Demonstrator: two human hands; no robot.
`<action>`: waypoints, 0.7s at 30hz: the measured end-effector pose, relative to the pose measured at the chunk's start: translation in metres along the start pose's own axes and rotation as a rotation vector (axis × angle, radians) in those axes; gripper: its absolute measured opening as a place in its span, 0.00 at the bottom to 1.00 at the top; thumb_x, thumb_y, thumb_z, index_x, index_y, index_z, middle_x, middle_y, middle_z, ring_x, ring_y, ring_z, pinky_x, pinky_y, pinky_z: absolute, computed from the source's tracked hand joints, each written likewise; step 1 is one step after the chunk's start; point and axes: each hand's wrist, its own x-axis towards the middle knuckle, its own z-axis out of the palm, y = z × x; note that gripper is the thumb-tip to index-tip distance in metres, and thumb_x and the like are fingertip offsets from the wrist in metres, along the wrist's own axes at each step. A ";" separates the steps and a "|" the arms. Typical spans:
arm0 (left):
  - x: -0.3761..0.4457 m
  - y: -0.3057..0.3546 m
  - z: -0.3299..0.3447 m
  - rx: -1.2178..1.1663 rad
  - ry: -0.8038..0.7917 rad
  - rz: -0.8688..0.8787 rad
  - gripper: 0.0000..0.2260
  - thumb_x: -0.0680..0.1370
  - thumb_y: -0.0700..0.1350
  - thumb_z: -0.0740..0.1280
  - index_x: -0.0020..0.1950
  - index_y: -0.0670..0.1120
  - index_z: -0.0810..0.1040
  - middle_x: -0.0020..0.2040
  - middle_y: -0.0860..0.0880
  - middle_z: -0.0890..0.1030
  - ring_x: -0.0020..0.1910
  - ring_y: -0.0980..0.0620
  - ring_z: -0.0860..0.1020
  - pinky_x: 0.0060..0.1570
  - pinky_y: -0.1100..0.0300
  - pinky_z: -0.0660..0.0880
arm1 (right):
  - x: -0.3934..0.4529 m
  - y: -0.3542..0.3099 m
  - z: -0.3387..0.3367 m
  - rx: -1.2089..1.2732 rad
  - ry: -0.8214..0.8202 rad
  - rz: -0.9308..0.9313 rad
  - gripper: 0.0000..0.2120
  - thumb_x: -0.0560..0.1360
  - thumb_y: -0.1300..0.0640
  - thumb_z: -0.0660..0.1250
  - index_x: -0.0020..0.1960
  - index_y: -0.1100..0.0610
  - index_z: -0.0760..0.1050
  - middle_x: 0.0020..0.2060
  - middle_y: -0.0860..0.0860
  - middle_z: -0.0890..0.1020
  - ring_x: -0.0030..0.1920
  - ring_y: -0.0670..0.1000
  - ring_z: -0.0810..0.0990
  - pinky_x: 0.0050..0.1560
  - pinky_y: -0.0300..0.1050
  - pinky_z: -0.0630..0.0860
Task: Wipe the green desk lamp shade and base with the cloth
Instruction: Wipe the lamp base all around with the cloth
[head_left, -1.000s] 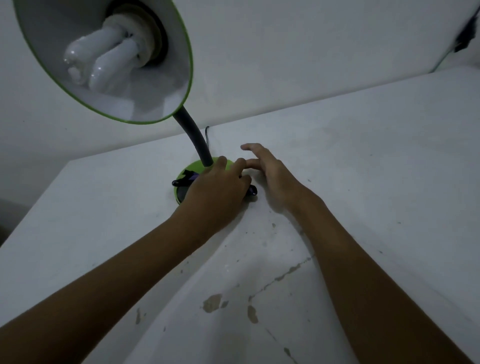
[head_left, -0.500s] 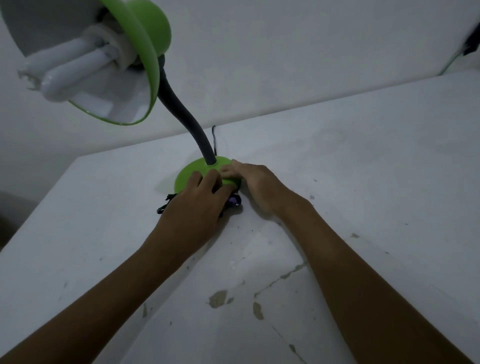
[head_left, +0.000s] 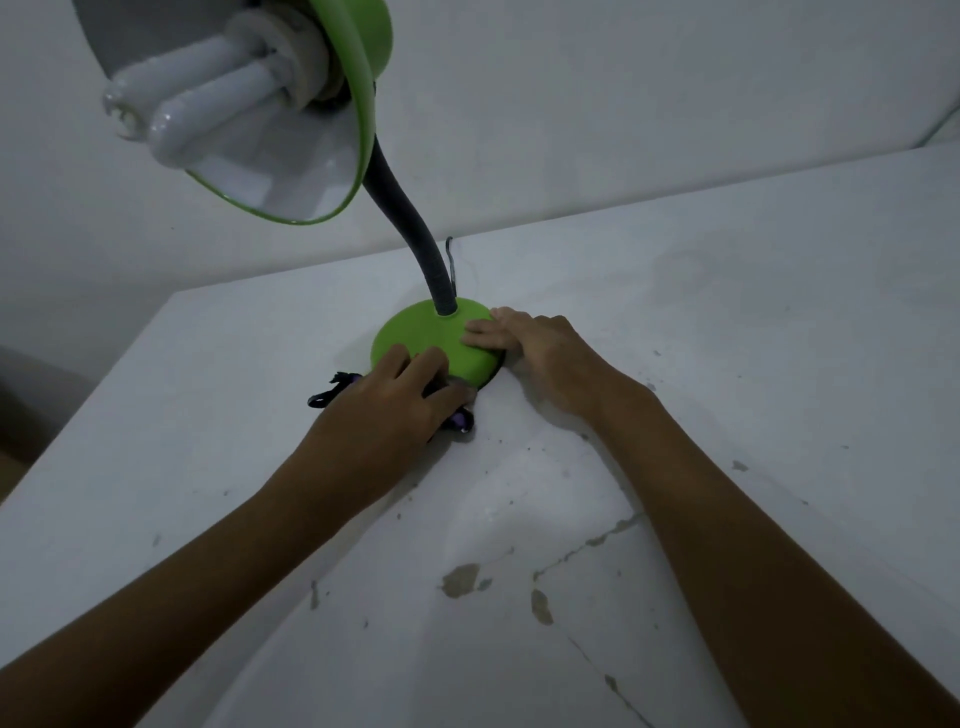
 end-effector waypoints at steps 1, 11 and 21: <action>0.000 0.000 0.000 0.000 0.006 -0.002 0.17 0.68 0.34 0.74 0.56 0.42 0.82 0.50 0.40 0.79 0.42 0.40 0.76 0.34 0.47 0.78 | 0.001 0.000 0.000 0.027 0.012 0.013 0.25 0.79 0.43 0.52 0.59 0.56 0.82 0.55 0.41 0.84 0.65 0.43 0.75 0.67 0.37 0.66; 0.033 0.022 0.005 0.155 0.058 -0.026 0.11 0.65 0.36 0.78 0.45 0.41 0.84 0.49 0.40 0.82 0.39 0.42 0.79 0.31 0.54 0.75 | -0.006 0.000 0.000 0.045 0.061 -0.006 0.20 0.82 0.48 0.54 0.57 0.51 0.83 0.55 0.44 0.85 0.64 0.44 0.77 0.73 0.47 0.65; 0.001 0.004 0.005 0.115 0.074 0.029 0.15 0.69 0.34 0.73 0.54 0.42 0.82 0.48 0.40 0.79 0.41 0.41 0.76 0.30 0.51 0.77 | 0.006 0.004 -0.001 0.020 -0.023 0.012 0.21 0.80 0.46 0.51 0.57 0.52 0.81 0.56 0.41 0.83 0.60 0.40 0.76 0.60 0.30 0.64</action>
